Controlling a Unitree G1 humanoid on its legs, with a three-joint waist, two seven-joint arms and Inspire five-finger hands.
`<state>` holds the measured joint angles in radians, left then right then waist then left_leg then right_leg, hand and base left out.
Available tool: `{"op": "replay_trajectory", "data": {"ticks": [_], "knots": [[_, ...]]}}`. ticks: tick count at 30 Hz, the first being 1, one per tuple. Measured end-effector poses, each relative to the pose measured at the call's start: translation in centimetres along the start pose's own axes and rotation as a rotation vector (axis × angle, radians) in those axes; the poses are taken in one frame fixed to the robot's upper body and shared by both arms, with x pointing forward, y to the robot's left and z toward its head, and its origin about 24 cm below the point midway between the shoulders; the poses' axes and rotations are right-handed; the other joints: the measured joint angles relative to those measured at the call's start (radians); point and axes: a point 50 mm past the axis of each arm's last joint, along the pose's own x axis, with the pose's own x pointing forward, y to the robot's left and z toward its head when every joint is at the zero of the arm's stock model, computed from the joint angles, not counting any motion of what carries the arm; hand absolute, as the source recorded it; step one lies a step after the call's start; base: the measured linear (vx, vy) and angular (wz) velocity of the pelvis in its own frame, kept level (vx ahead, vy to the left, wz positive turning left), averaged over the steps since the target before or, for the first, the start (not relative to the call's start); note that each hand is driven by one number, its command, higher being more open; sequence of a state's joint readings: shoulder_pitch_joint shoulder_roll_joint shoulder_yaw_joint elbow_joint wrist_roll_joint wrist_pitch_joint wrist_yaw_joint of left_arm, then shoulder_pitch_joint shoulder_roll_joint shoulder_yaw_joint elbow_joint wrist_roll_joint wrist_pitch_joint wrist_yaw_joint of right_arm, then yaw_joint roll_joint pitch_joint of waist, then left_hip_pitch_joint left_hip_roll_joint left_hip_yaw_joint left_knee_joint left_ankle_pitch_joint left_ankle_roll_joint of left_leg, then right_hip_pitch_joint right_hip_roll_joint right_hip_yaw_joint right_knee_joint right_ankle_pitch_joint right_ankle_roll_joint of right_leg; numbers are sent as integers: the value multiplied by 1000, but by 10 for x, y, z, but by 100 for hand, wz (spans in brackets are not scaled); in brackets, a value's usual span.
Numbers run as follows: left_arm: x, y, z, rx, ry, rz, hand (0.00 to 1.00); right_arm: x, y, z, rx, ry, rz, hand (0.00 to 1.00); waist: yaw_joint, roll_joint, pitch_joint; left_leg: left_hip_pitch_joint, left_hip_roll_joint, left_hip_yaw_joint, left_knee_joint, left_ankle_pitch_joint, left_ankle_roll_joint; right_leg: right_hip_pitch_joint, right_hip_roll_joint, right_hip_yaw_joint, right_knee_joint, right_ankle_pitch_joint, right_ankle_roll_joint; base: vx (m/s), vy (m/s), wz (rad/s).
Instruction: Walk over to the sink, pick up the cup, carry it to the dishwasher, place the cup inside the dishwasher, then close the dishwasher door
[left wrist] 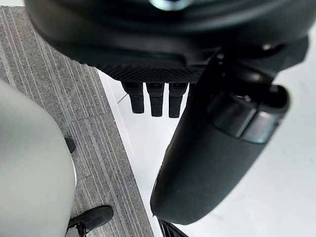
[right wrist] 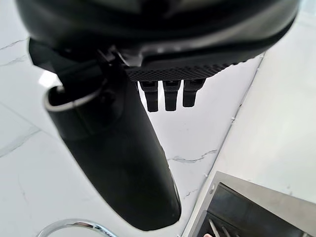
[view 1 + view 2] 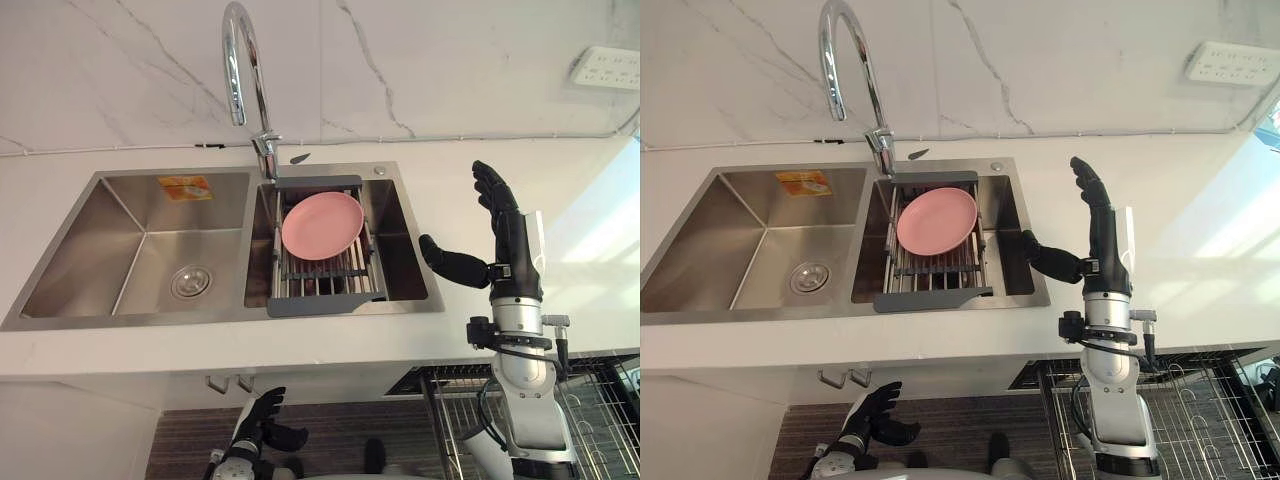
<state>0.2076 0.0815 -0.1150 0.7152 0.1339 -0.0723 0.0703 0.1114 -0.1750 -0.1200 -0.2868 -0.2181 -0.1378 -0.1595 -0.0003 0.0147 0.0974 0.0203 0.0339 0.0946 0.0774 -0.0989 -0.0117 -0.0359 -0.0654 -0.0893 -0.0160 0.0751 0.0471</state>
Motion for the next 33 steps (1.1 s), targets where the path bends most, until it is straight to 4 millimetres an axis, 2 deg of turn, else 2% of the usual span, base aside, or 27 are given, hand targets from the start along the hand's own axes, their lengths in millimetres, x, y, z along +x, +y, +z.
{"op": "replay_trajectory", "data": {"ticks": [3,7,10,16,22,33], "knots": [[1,7,-10,-77,56,47,90,-10,-6,-15,-10,96,-41,90,-16,1,1,11,0,3,2,0,0,13,-2,1,6,-1,1,-3,2,-2],[3,10,-17,-156,104,74,90,-12,-14,-27,-83,159,-77,90,-15,6,5,25,2,-1,16,-24,2,34,-4,-9,19,-8,8,-41,12,8],[2,12,-21,-182,122,85,90,-11,-15,-32,-173,164,-41,90,-14,4,6,39,-1,-23,33,-35,-3,60,-11,-32,35,-22,11,-55,8,27],[2,15,-24,-194,133,100,90,11,-7,-27,-324,56,179,90,-9,-3,9,43,-5,-39,32,-33,-9,81,-21,-74,35,-29,18,-45,-6,18],[3,16,-22,-196,121,101,90,25,4,-36,-401,39,335,90,10,-3,9,42,-8,-60,30,-29,-7,92,-28,-98,34,-30,18,13,3,13],[4,21,-20,-200,103,117,90,51,26,-35,-536,-48,495,90,15,-10,27,24,-18,-87,27,-18,4,92,-40,-136,34,-36,26,16,4,11]]}}
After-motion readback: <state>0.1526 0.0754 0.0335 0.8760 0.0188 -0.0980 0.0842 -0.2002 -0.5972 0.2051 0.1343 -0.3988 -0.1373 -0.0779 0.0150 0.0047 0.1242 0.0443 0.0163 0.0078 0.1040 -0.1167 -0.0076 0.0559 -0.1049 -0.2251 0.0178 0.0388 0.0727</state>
